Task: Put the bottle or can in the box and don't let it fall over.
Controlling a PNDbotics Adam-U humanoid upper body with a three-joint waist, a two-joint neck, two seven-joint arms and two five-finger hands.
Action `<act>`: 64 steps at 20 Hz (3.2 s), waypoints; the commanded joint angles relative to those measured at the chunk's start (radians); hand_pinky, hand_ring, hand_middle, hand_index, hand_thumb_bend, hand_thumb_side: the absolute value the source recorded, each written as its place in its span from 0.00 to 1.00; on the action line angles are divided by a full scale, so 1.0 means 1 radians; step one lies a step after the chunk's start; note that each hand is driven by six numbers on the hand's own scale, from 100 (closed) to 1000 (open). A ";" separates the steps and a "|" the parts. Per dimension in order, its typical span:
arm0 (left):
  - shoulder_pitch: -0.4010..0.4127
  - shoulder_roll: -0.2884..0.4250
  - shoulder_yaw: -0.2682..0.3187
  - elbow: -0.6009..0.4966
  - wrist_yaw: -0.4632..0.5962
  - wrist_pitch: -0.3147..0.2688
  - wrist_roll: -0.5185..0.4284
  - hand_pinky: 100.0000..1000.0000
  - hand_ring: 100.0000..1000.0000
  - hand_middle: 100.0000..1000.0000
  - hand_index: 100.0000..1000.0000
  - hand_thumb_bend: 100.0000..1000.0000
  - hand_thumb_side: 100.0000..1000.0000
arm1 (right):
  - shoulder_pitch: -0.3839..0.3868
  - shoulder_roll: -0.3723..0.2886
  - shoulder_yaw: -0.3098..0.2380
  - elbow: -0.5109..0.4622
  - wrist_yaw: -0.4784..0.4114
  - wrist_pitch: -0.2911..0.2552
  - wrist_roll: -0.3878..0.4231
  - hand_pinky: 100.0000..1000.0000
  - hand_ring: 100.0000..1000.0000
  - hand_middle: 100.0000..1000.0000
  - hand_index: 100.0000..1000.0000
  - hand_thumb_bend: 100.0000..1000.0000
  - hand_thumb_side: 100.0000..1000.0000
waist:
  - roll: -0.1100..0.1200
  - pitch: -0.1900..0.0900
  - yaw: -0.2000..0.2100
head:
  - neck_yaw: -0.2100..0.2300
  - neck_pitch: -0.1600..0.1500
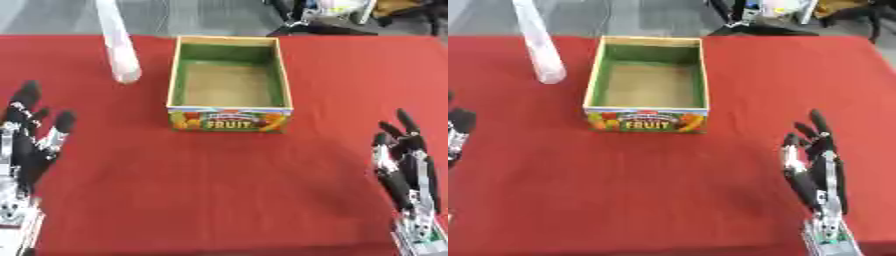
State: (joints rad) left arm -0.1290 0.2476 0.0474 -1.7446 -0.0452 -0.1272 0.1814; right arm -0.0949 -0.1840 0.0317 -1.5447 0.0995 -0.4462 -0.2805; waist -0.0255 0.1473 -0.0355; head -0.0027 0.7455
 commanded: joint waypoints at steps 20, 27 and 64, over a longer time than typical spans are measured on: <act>-0.024 0.035 0.013 -0.020 0.001 0.007 0.010 0.93 1.00 0.94 0.90 0.70 0.52 | -0.007 -0.021 -0.005 -0.013 0.006 0.003 -0.005 0.77 0.87 1.00 0.96 0.00 0.41 | 0.003 0.009 0.001 | 0.000 -0.016; -0.102 0.139 0.017 -0.025 0.041 0.029 0.042 0.91 1.00 0.93 0.90 0.69 0.51 | -0.010 -0.017 -0.005 -0.016 0.002 0.004 -0.009 0.77 0.87 1.00 0.96 0.00 0.41 | 0.005 0.042 0.001 | -0.002 -0.034; -0.905 0.301 -0.105 1.082 0.151 -0.101 -0.061 0.90 1.00 0.93 0.91 0.88 0.52 | -0.051 -0.001 0.045 -0.027 -0.034 0.007 0.048 0.77 0.87 1.00 0.96 0.00 0.41 | -0.017 0.102 -0.125 | 0.026 -0.105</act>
State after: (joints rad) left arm -1.0078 0.5347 -0.0581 -0.6624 0.1179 -0.2302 0.1212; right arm -0.1359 -0.1794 0.0755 -1.5569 0.0721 -0.4374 -0.2372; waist -0.0450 0.2646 -0.1609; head 0.0201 0.6564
